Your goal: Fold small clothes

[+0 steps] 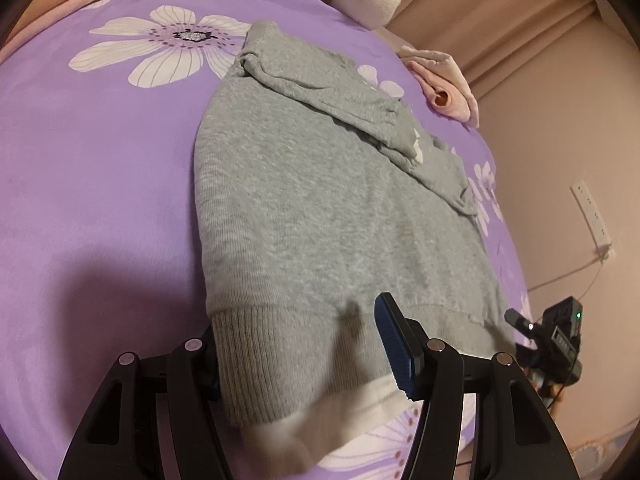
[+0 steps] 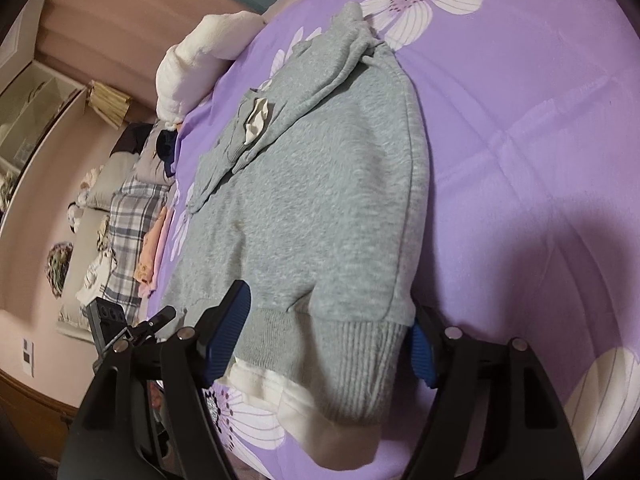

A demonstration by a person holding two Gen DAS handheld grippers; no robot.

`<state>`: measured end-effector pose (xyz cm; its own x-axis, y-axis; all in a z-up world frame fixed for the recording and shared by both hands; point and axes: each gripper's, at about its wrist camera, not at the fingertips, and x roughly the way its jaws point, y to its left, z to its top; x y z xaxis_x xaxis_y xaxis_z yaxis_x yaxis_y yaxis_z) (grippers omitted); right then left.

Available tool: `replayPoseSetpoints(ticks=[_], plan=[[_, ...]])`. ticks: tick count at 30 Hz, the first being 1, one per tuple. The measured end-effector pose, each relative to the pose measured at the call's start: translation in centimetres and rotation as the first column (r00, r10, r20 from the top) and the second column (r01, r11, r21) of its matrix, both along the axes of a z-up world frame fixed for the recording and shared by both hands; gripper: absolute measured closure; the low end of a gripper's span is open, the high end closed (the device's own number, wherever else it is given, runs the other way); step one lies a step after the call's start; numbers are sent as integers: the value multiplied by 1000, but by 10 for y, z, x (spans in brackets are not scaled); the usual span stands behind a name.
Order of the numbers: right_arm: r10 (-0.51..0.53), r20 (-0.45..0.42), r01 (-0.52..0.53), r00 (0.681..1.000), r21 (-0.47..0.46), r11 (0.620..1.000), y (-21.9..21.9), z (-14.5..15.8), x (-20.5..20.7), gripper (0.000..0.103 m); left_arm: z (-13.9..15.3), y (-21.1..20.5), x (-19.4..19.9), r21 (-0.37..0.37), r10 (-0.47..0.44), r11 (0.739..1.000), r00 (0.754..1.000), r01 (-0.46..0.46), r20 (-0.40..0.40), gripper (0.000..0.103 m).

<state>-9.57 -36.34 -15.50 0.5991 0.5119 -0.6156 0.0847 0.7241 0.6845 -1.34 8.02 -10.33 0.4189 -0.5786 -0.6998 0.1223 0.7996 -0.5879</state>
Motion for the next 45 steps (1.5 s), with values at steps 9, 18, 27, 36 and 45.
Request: replayPoseSetpoints(ticks=[9, 18, 27, 36, 45], plan=[[-35, -14, 34, 999, -52, 998, 2, 2, 5, 43, 1, -2, 7, 22, 50, 999, 999, -50, -11, 45], [-103, -23, 101, 994, -52, 994, -11, -4, 2, 75, -5, 13, 10, -1, 85, 996, 995, -85, -59, 75], [-67, 75, 70, 995, -33, 997, -7, 16, -1, 83, 6, 26, 0, -120, 109, 987, 994, -111, -24, 92], [-29, 206, 14, 978, 74, 997, 1, 37, -14, 88, 43, 23, -14, -243, 71, 969, 994, -48, 87, 93], [-11, 293, -21, 956, 105, 994, 4, 61, -30, 88, 80, 26, -29, -272, 54, 962, 982, -2, 183, 94]])
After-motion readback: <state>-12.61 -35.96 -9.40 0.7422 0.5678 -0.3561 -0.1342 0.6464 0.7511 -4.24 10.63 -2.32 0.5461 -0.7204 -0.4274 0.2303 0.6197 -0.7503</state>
